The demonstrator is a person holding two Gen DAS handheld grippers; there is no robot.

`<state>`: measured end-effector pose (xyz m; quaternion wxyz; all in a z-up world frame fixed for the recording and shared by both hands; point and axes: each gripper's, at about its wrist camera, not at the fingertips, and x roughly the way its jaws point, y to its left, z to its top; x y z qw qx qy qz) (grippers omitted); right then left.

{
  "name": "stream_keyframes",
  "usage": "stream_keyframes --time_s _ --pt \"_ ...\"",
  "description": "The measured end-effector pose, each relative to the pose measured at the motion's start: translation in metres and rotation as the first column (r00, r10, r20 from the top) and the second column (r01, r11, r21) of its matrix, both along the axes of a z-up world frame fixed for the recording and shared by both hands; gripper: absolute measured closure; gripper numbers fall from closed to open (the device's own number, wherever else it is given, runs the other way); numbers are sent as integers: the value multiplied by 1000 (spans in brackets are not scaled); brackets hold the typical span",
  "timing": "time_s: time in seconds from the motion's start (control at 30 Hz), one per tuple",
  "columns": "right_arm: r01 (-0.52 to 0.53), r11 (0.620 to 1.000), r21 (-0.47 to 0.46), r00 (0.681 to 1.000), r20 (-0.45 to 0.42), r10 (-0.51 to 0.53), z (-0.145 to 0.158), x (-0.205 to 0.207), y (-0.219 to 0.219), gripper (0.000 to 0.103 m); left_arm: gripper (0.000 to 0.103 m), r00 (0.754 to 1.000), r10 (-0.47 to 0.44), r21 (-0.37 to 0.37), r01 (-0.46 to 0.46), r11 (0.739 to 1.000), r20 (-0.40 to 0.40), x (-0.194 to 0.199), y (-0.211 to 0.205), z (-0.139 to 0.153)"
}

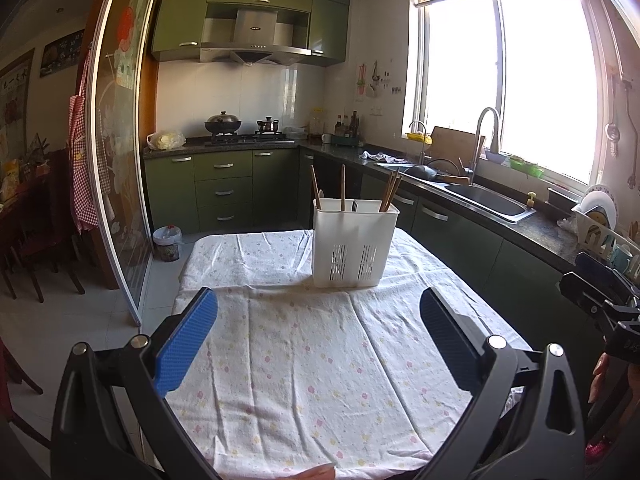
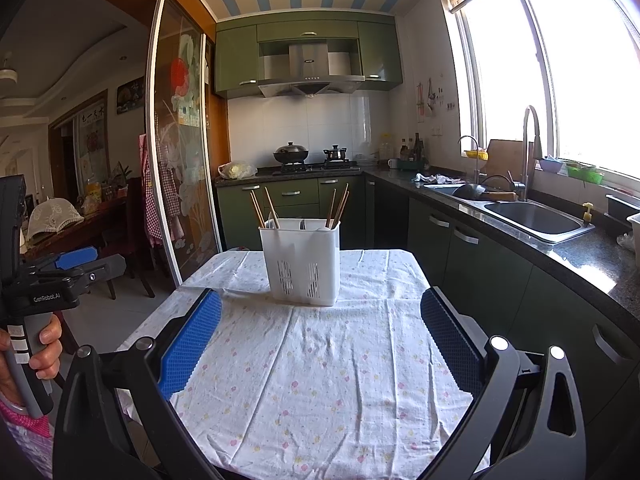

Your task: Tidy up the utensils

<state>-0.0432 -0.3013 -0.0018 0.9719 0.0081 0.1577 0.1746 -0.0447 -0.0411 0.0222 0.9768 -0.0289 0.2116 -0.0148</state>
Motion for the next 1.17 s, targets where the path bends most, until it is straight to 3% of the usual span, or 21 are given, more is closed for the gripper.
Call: stream_keyframes --time_s 0.6,1.17 --pt "-1 1000 -1 1000 -2 1 0 1 0 5 7 998 68 21 -67 998 -10 1 0 -4" --pt "-1 1000 -3 1000 -5 1 -5 3 1 5 7 998 56 55 -54 997 -36 6 -4 -8"
